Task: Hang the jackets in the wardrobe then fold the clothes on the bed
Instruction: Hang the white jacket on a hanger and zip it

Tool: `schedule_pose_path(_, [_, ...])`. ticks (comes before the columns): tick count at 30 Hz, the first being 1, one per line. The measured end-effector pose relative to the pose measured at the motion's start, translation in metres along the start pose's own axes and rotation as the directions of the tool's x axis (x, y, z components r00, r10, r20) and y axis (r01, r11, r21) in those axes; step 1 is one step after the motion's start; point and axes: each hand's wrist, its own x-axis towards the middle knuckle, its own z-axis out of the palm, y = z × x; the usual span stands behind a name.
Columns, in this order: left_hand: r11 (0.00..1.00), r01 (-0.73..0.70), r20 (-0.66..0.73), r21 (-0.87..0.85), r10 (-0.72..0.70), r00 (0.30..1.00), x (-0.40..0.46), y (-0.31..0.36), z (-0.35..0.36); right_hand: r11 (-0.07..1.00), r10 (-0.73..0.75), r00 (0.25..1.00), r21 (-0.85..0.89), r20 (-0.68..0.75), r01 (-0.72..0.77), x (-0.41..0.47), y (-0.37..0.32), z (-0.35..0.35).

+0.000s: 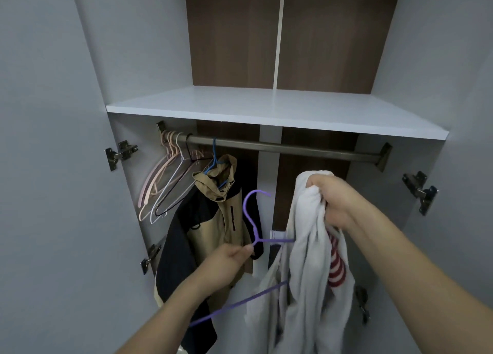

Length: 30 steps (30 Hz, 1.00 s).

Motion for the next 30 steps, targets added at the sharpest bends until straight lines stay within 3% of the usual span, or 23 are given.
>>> schedule_pose_path(2, [0.978, -0.086, -0.052, -0.193, 0.077, 0.996, 0.002, -0.004, 0.003, 0.933, -0.055, 0.998, -0.356, 0.015, 0.056, -0.002, 0.006, -0.006])
schedule_pose_path(5, [0.949, -0.222, -0.107, -0.226, 0.202, 0.974, 0.008, 0.011, 0.000, 0.505, -0.072, 0.988, -0.849, 0.135, 0.153, 0.002, 0.016, -0.008])
schedule_pose_path(7, [0.931, -0.257, -0.128, -0.260, 0.231, 0.965, 0.011, 0.018, 0.002, 0.206, -0.171, 0.951, -0.935, 0.257, 0.289, 0.008, 0.019, -0.007])
schedule_pose_path(10, [0.887, -0.251, -0.175, -0.389, 0.196, 0.965, 0.012, 0.019, 0.013, 0.025, -0.296, 0.888, -0.926, 0.353, 0.377, 0.010, 0.013, -0.002])
schedule_pose_path(12, [0.863, -0.226, -0.165, -0.452, 0.168, 0.972, 0.014, 0.028, 0.022, 0.001, -0.267, 0.882, -0.915, 0.389, 0.404, 0.011, 0.006, 0.007])
schedule_pose_path(14, [0.910, -0.221, -0.174, -0.349, 0.169, 0.970, 0.017, 0.044, 0.027, 0.075, -0.220, 0.892, -0.905, 0.395, 0.419, 0.013, -0.002, 0.015])
schedule_pose_path(16, [0.968, -0.213, -0.346, 0.135, 0.248, 0.905, 0.021, 0.052, 0.029, 0.203, -0.197, 0.910, -0.893, 0.365, 0.402, 0.016, -0.010, 0.015])
schedule_pose_path(17, [0.909, -0.174, -0.463, 0.379, 0.350, 0.814, 0.018, 0.051, 0.028, 0.267, -0.197, 0.917, -0.881, 0.346, 0.390, 0.018, -0.014, 0.013])
schedule_pose_path(18, [0.848, -0.186, -0.548, 0.497, 0.473, 0.690, 0.011, 0.048, 0.028, 0.317, -0.209, 0.920, -0.867, 0.333, 0.385, 0.019, -0.019, 0.010])
schedule_pose_path(20, [0.762, -0.360, -0.607, 0.538, 0.647, 0.461, -0.004, 0.027, 0.035, 0.384, -0.249, 0.918, -0.839, 0.308, 0.386, 0.021, -0.026, 0.002])
schedule_pose_path(21, [0.743, -0.429, -0.617, 0.513, 0.667, 0.417, -0.010, 0.011, 0.042, 0.403, -0.279, 0.913, -0.826, 0.298, 0.393, 0.021, -0.028, -0.001])
schedule_pose_path(22, [0.774, -0.448, -0.618, 0.447, 0.629, 0.471, -0.014, -0.005, 0.050, 0.409, -0.310, 0.906, -0.821, 0.287, 0.400, 0.021, -0.031, -0.003])
schedule_pose_path(23, [0.858, -0.397, -0.606, 0.326, 0.512, 0.609, -0.015, -0.017, 0.057, 0.406, -0.333, 0.902, -0.822, 0.274, 0.400, 0.021, -0.032, -0.004])
schedule_pose_path(24, [0.954, -0.254, -0.560, 0.162, 0.301, 0.772, -0.012, -0.026, 0.063, 0.405, -0.338, 0.903, -0.825, 0.266, 0.395, 0.020, -0.034, -0.004])
schedule_pose_path(25, [0.999, -0.051, -0.452, 0.001, 0.046, 0.891, -0.004, -0.035, 0.068, 0.403, -0.329, 0.904, -0.826, 0.272, 0.395, 0.018, -0.035, -0.002])
schedule_pose_path(26, [0.983, 0.141, -0.304, -0.121, -0.172, 0.937, 0.006, -0.041, 0.070, 0.400, -0.323, 0.903, -0.823, 0.285, 0.403, 0.016, -0.036, 0.000])
schedule_pose_path(27, [0.945, 0.265, -0.162, -0.194, -0.297, 0.941, 0.016, -0.047, 0.070, 0.400, -0.325, 0.897, -0.817, 0.298, 0.416, 0.013, -0.037, 0.003])
schedule_pose_path(30, [0.880, 0.364, 0.148, -0.307, -0.333, 0.931, 0.043, -0.068, 0.061, 0.443, -0.345, 0.892, -0.788, 0.291, 0.428, 0.004, -0.040, 0.003])
